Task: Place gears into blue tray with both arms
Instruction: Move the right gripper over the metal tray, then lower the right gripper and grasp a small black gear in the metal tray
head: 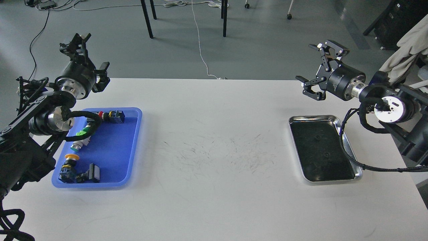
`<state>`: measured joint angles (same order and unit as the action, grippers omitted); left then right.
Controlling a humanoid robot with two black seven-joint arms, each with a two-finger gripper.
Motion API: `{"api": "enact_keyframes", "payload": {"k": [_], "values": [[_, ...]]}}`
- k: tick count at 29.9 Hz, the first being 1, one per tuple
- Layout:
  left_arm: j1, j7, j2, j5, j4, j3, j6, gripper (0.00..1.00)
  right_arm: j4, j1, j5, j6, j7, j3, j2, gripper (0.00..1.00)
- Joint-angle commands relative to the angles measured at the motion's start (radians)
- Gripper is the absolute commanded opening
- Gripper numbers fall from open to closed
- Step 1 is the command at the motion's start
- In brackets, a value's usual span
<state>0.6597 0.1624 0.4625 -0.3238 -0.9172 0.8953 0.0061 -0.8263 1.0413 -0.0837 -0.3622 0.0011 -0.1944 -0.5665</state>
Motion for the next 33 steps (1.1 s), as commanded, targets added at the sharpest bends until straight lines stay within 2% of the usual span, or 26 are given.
{"api": "enact_keyframes", "payload": {"k": [1, 4, 13, 17, 33], "values": [[0.001, -0.001, 0.002, -0.003, -0.006, 0.000, 0.002, 0.98, -0.071, 0.150, 0.123, -0.001, -0.007, 0.283, -0.021, 0.99], [0.001, -0.003, 0.005, -0.006, -0.006, 0.002, 0.006, 0.98, -0.135, 0.262, 0.261, -0.001, -0.007, 0.493, -0.030, 0.99], [0.001, 0.005, 0.005, -0.008, -0.006, 0.002, 0.020, 0.98, -0.182, 0.440, 0.700, -0.020, -0.026, 0.825, -0.033, 0.99], [0.000, 0.043, 0.008, -0.008, -0.006, 0.000, 0.018, 0.98, -0.172, 0.434, 0.778, -0.018, -0.027, 0.862, -0.015, 0.99], [-0.008, 0.046, 0.021, -0.008, -0.005, 0.000, 0.018, 0.98, -0.050, 0.329, 0.821, -0.007, -0.026, 0.935, 0.140, 0.95]]}}
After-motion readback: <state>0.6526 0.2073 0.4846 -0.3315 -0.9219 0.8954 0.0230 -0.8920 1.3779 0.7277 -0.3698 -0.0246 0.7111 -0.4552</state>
